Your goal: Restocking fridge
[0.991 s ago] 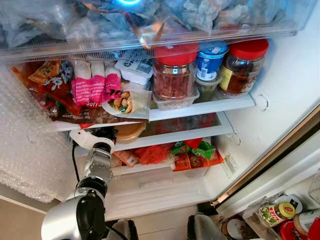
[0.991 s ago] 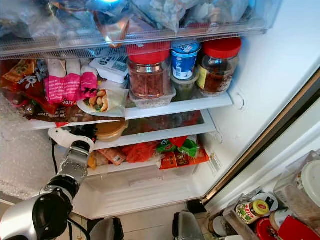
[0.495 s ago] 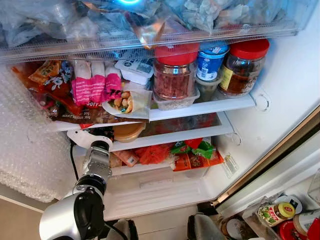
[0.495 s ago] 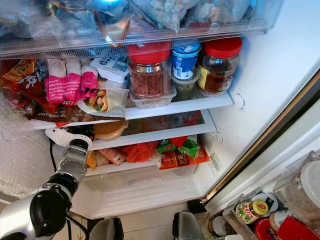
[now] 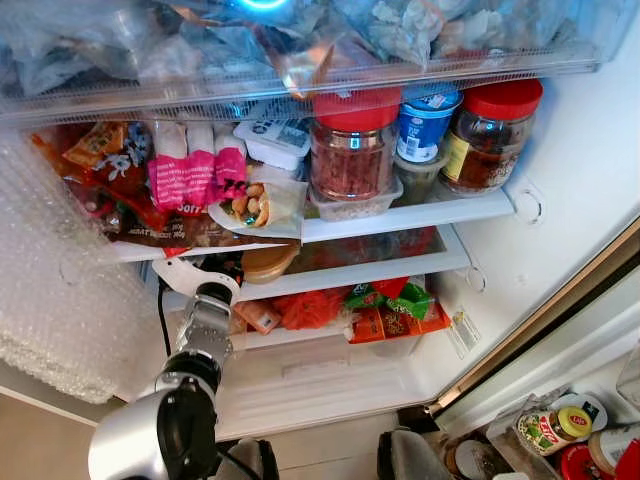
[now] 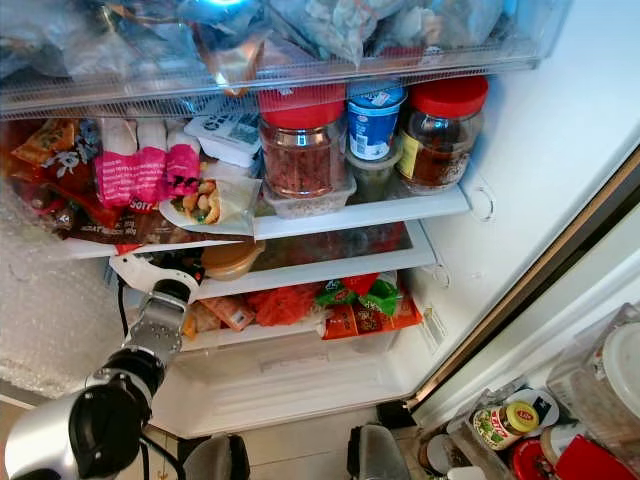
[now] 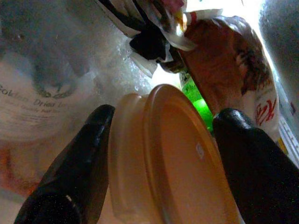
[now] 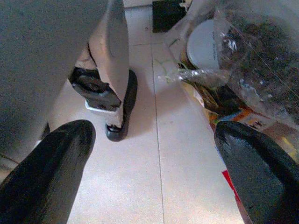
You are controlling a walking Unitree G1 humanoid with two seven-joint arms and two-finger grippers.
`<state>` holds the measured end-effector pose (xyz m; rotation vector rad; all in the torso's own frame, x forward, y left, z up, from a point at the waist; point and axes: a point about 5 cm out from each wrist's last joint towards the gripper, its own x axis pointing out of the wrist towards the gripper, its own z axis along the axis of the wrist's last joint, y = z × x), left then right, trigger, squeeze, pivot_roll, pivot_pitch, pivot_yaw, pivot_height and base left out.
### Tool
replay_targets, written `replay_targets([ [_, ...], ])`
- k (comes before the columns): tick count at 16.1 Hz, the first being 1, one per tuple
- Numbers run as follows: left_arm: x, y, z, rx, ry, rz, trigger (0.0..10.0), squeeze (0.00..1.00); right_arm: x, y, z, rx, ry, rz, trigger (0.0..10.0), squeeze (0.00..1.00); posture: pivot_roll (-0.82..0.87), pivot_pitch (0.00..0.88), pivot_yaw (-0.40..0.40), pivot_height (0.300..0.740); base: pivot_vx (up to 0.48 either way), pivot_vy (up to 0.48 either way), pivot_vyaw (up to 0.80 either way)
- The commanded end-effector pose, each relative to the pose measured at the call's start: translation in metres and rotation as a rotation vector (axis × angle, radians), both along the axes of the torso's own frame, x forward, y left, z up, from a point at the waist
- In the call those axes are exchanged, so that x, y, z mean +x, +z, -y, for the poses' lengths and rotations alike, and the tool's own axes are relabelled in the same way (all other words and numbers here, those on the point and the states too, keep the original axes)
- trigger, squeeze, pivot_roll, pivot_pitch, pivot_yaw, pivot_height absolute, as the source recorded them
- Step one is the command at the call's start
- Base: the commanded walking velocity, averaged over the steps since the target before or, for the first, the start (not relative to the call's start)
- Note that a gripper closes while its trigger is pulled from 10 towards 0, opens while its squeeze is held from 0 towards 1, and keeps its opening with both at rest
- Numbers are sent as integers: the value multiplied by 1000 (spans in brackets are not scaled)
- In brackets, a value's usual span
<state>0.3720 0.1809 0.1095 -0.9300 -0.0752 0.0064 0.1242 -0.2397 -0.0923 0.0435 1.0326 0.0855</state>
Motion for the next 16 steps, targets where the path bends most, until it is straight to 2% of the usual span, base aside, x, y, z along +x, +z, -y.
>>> replay_targets([
  [1,0,3,0,35,-21,31,10000,0,-7,-3,-1,7,-20,-19,10000,0,-164,88,25,636,0,0,0],
  [9,-8,4,6,27,-71,76,10000,0,-3,-2,-2,11,-22,-12,10000,0,-146,93,31,636,0,0,0],
  [11,-13,-2,9,10,-89,71,10000,0,-2,-2,-2,11,-22,-11,10000,0,-144,98,29,636,0,0,0],
  [14,-24,-16,17,-66,-109,43,10000,0,-1,-1,-2,9,-23,-10,10000,0,-144,102,26,636,0,0,0],
  [16,-29,-22,21,-63,-123,25,10000,0,-1,-1,-1,8,-22,-10,10000,0,-145,104,24,636,0,0,0],
])
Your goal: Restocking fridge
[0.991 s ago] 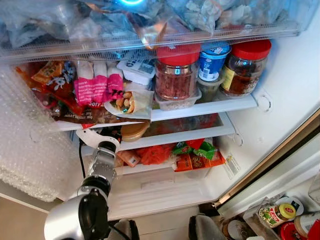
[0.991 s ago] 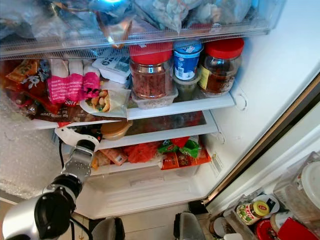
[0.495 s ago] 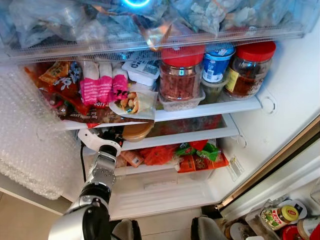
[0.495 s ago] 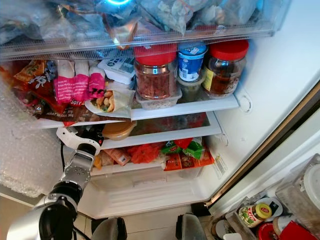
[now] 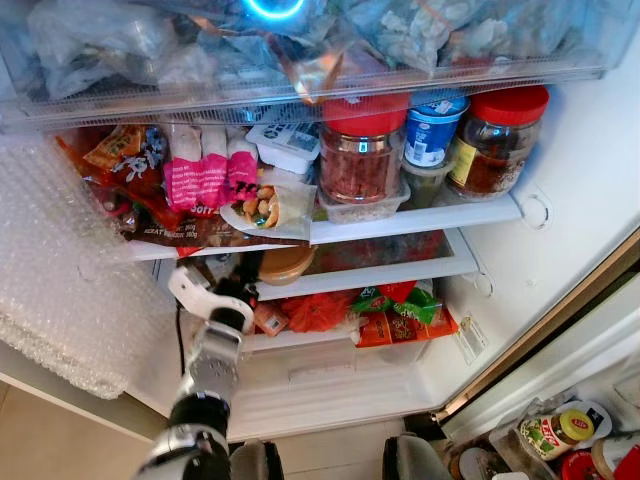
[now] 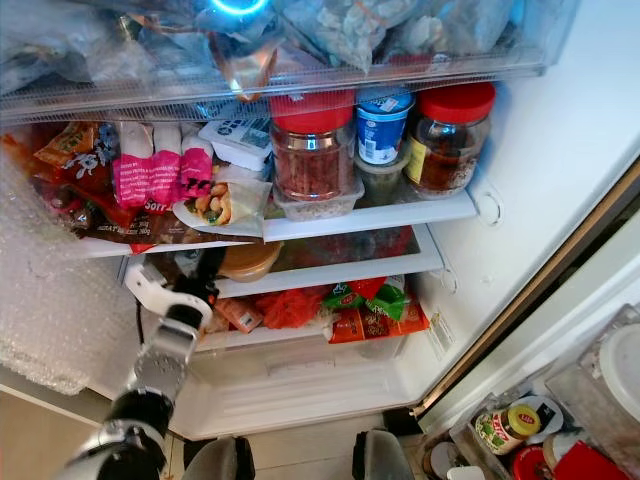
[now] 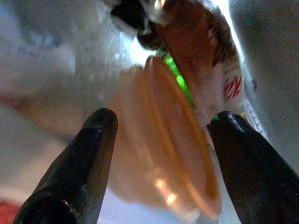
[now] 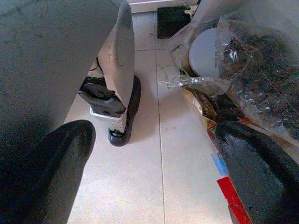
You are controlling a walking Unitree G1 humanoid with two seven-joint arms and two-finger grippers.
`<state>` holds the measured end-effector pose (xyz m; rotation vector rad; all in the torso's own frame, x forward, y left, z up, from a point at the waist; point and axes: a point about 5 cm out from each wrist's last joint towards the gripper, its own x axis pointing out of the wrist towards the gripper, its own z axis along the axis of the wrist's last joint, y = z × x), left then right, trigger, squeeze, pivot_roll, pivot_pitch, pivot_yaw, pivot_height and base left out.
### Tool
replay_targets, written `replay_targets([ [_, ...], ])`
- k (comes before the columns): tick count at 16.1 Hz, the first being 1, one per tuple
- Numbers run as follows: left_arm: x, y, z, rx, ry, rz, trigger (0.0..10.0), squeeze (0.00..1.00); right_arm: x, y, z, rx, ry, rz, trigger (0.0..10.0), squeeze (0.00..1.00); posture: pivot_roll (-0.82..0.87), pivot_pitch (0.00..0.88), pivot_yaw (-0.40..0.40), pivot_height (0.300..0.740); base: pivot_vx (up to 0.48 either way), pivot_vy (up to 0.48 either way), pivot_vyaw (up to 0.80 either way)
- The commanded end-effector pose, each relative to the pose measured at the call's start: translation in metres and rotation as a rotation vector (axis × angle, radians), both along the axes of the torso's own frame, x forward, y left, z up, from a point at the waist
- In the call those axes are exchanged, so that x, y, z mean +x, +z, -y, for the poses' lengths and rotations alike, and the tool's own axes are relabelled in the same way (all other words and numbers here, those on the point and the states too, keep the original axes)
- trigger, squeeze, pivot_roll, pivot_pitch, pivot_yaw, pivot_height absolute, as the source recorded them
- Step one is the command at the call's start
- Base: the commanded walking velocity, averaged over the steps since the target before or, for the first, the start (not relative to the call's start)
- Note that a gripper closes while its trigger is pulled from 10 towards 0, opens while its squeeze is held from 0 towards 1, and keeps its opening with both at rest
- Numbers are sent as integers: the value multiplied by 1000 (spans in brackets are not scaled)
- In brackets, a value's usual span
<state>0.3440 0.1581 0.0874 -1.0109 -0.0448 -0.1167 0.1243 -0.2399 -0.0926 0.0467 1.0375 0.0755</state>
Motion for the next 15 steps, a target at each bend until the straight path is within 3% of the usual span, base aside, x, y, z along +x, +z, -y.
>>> replay_targets([
  [1,-2,0,-1,13,-3,-3,10000,0,-1,-1,-2,10,-14,-4,10000,0,-145,106,24,636,0,0,0],
  [8,-13,-3,3,5,-45,-13,10000,0,-1,-1,-1,8,-10,-4,10000,0,-142,109,23,636,0,0,0],
  [15,0,-3,12,-40,-112,-37,10000,0,-1,-1,-1,6,-7,-3,10000,0,-151,107,25,636,0,0,0],
])
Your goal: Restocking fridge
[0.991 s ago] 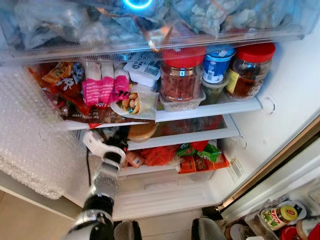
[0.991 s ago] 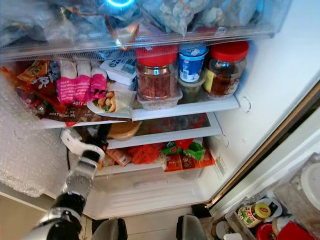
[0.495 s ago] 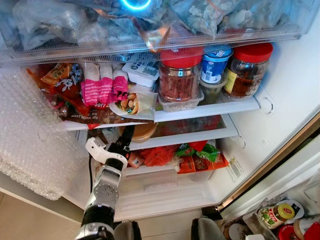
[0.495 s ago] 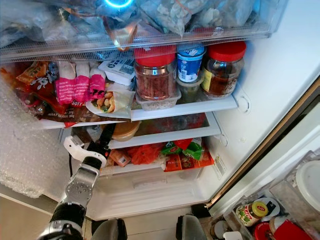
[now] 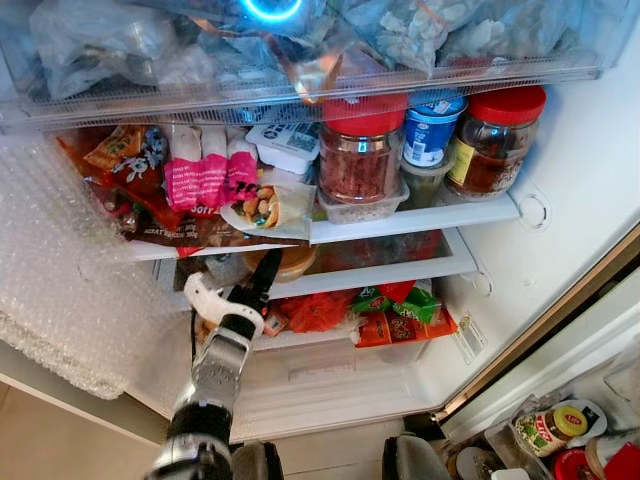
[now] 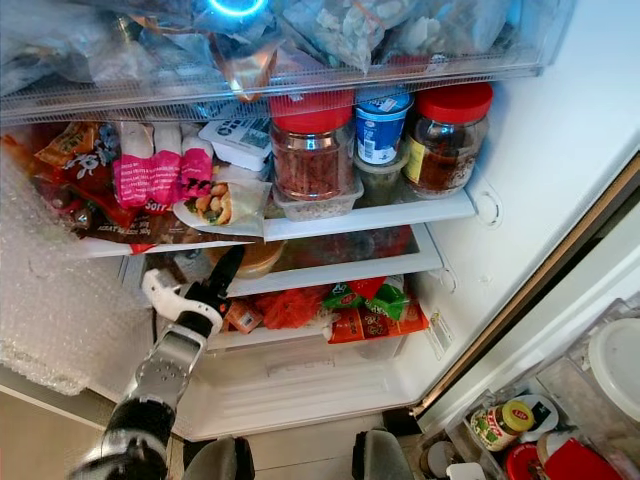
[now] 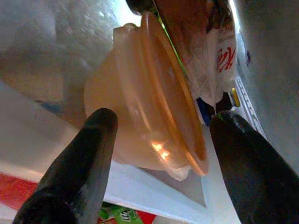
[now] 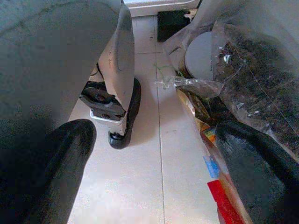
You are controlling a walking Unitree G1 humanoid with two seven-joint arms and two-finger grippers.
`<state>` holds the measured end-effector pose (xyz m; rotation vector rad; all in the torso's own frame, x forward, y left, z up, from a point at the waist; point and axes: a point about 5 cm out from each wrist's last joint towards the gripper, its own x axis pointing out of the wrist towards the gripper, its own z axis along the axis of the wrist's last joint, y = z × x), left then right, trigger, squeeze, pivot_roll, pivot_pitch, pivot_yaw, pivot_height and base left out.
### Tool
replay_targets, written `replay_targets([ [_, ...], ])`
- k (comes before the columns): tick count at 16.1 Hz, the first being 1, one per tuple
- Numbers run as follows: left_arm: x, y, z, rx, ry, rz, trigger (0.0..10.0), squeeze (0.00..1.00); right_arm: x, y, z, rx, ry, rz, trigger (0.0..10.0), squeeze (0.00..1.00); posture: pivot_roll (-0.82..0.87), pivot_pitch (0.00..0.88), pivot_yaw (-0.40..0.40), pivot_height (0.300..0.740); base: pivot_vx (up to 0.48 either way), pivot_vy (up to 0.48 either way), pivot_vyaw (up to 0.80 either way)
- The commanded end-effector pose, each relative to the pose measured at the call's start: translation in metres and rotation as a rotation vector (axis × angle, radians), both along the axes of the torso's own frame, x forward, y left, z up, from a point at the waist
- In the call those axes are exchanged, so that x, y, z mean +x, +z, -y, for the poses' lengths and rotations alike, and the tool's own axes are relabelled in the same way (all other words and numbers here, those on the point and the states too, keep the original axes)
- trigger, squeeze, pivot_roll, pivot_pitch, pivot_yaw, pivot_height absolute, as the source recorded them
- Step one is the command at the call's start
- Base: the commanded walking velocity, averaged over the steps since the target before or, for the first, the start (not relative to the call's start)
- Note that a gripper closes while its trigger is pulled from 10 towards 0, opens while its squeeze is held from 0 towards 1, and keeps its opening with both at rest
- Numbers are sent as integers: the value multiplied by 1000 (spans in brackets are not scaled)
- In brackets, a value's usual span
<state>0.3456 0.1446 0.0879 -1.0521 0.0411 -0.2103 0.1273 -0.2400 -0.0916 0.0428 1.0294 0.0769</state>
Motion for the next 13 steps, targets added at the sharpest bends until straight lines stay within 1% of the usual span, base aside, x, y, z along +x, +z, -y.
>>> replay_targets([
  [1,0,-3,-1,-13,2,-13,10000,0,-4,-2,-1,6,-4,-13,10000,0,-156,107,25,636,0,0,0],
  [4,7,-4,2,-14,-7,-35,10000,0,-4,-1,0,5,-1,-13,10000,0,-160,107,23,636,0,0,0],
  [7,8,-4,1,-5,-10,-34,10000,0,-4,-1,0,4,-3,-12,10000,0,-158,106,23,636,0,0,0],
  [11,2,-2,-5,7,-28,34,10000,0,-3,-1,0,5,3,-13,10000,0,-144,103,21,636,0,0,0],
  [13,-6,-2,-6,56,-66,66,10000,0,-3,-1,-1,6,7,-14,10000,0,-138,101,21,636,0,0,0],
])
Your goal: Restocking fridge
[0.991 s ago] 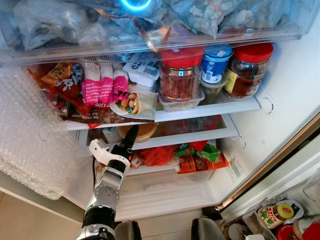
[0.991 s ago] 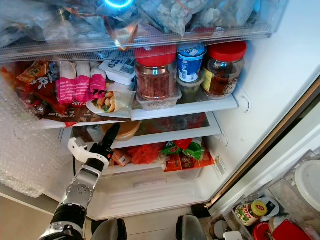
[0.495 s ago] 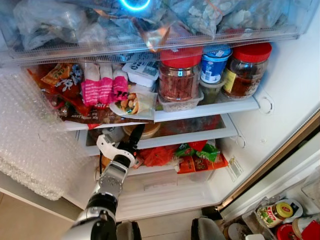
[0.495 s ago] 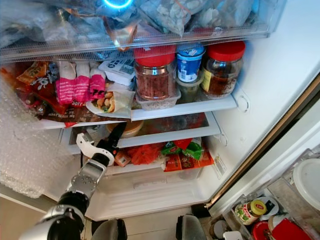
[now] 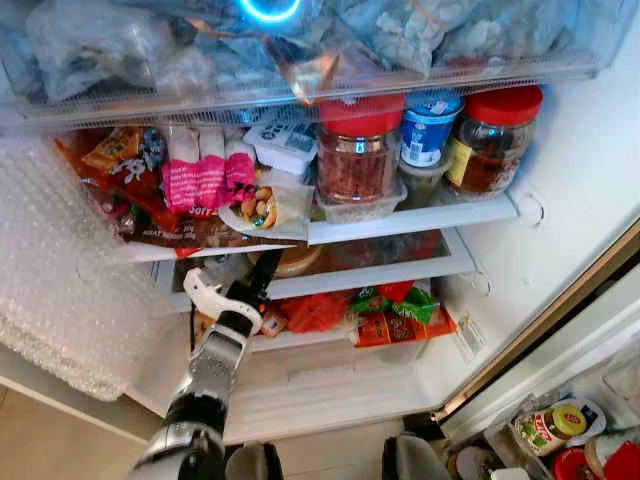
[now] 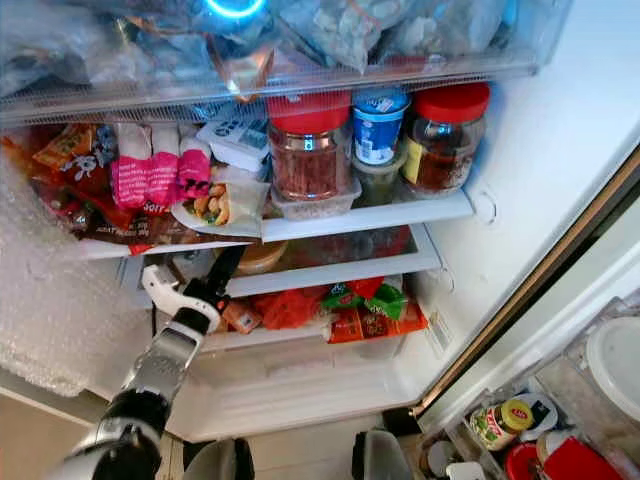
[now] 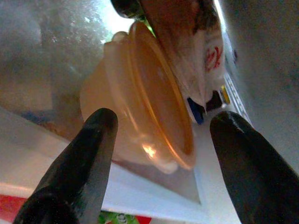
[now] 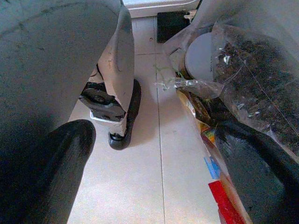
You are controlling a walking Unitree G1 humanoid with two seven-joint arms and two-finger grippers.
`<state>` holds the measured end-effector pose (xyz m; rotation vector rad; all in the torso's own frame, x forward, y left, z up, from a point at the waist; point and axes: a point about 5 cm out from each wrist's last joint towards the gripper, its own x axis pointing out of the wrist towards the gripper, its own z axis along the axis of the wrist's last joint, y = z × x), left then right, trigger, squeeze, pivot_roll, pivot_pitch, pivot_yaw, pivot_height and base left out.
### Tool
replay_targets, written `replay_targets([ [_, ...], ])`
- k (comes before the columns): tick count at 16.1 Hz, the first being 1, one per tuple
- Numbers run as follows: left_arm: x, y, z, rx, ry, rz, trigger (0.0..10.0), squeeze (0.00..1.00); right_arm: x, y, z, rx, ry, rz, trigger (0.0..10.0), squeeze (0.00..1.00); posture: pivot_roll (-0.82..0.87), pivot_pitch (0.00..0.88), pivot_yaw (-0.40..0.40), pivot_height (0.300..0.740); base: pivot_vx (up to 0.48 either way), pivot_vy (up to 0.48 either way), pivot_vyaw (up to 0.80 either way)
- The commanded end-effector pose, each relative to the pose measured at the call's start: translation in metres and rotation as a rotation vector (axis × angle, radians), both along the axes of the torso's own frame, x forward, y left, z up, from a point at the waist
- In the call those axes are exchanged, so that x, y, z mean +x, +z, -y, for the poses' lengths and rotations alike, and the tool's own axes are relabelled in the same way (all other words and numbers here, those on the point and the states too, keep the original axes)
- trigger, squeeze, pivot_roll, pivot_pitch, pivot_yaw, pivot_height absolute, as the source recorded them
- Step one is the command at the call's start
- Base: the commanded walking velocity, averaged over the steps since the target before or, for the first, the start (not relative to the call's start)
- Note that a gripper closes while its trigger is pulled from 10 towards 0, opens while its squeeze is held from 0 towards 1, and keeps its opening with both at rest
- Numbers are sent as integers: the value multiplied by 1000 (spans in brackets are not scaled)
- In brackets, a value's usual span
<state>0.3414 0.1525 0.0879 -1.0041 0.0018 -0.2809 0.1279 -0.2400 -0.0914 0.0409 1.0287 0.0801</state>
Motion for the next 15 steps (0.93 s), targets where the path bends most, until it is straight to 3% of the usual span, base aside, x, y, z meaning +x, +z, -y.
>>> replay_targets([
  [1,-7,-2,2,47,-41,8,10000,0,-3,-1,-1,7,5,-14,10000,0,-136,98,24,636,0,0,0],
  [6,-33,6,0,334,-62,100,10000,0,-5,-2,-2,9,7,-17,10000,0,-130,81,34,636,0,0,0],
  [7,-42,12,2,483,-80,142,10000,0,-6,-2,-3,10,7,-19,10000,0,-129,73,38,636,0,0,0],
  [8,-46,12,4,562,-91,155,10000,0,-6,-3,-3,10,8,-21,10000,0,-124,67,40,636,0,0,0],
  [11,-65,-2,-6,709,17,67,10000,0,-8,-4,-4,11,17,-27,10000,0,-135,51,52,636,0,0,0],
  [13,-70,-10,-10,802,33,49,10000,0,-8,-4,-5,14,11,-25,10000,0,-133,50,55,636,0,0,0],
  [14,-71,-14,-17,881,99,30,10000,0,-8,-4,-5,16,13,-25,10000,0,-129,60,53,636,0,0,0],
  [15,-71,-14,-18,892,108,31,10000,0,-8,-4,-5,16,12,-24,10000,0,-130,68,53,636,0,0,0],
])
